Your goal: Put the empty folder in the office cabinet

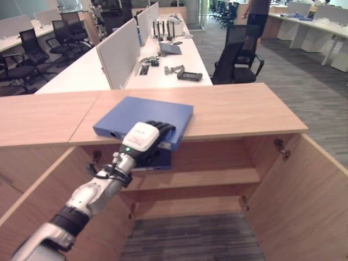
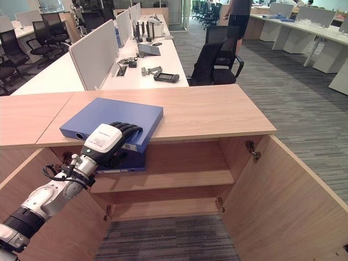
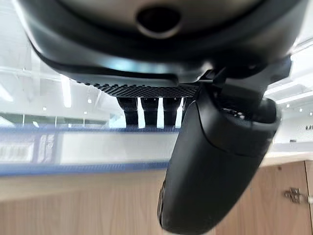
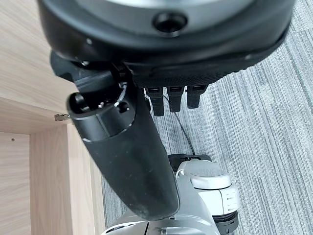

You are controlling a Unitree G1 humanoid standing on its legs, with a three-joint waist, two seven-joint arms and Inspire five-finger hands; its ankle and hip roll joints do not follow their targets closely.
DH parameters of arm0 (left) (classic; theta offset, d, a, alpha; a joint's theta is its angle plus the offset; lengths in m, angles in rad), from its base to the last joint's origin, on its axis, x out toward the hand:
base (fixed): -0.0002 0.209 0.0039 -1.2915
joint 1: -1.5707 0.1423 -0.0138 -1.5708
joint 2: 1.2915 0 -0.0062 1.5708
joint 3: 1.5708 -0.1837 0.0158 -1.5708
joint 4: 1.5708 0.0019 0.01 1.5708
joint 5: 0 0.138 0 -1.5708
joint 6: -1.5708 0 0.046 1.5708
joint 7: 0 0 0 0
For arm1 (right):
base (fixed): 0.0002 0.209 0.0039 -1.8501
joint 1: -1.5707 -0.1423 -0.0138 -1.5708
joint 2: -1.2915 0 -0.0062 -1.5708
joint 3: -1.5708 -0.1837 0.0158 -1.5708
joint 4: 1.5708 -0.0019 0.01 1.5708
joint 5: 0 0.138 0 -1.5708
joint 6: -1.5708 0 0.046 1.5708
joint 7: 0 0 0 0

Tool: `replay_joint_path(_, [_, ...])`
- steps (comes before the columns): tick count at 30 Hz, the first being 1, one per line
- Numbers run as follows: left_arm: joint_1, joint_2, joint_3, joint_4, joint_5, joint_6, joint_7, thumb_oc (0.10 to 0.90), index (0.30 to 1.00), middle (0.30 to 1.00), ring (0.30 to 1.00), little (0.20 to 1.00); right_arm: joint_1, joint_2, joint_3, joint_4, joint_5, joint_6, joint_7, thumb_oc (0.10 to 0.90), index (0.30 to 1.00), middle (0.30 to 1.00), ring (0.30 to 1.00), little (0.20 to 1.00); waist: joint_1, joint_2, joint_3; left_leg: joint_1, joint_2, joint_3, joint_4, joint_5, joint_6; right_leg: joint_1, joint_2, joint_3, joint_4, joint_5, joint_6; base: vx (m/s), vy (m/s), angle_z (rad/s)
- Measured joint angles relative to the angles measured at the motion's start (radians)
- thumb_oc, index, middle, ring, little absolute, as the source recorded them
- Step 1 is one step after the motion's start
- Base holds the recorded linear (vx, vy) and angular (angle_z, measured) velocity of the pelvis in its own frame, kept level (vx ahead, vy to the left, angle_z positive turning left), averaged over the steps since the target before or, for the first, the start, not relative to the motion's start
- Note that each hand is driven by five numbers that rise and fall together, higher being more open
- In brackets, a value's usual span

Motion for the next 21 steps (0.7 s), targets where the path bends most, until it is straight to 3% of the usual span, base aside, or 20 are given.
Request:
replay_joint_path(15, [-0.051, -0.032, 0.043, -0.026, -0.040, 0.004, 0.041, 0.400, 0.300, 0.300, 0.300, 0.300, 0.008, 0.000, -0.001, 0.000, 0.017, 0.002, 0.000, 0.800, 0.900, 0.900, 0.900, 0.900, 0.004, 0.001, -0.018, -0.012, 0.000, 0.006, 0.000, -0.003, -0.006, -0.011, 0.000, 0.010, 0.000, 0.000, 0.001, 0.00, 0.003, -0.01])
replay_joint_path(21, [-0.033, -0.031, 0.129, -0.160, -0.142, -0.018, 0.015, 0.400, 0.300, 0.300, 0.300, 0.300, 0.007, 0.012, 0.000, -0.001, 0.018, 0.004, 0.001, 0.800, 0.900, 0.900, 0.900, 0.900, 0.023, -0.004, -0.013, -0.011, 0.000, 0.002, 0.000, -0.003, -0.002, -0.012, 0.000, 0.005, 0.000, 0.000, 0.002, 0.00, -0.001, 0.01])
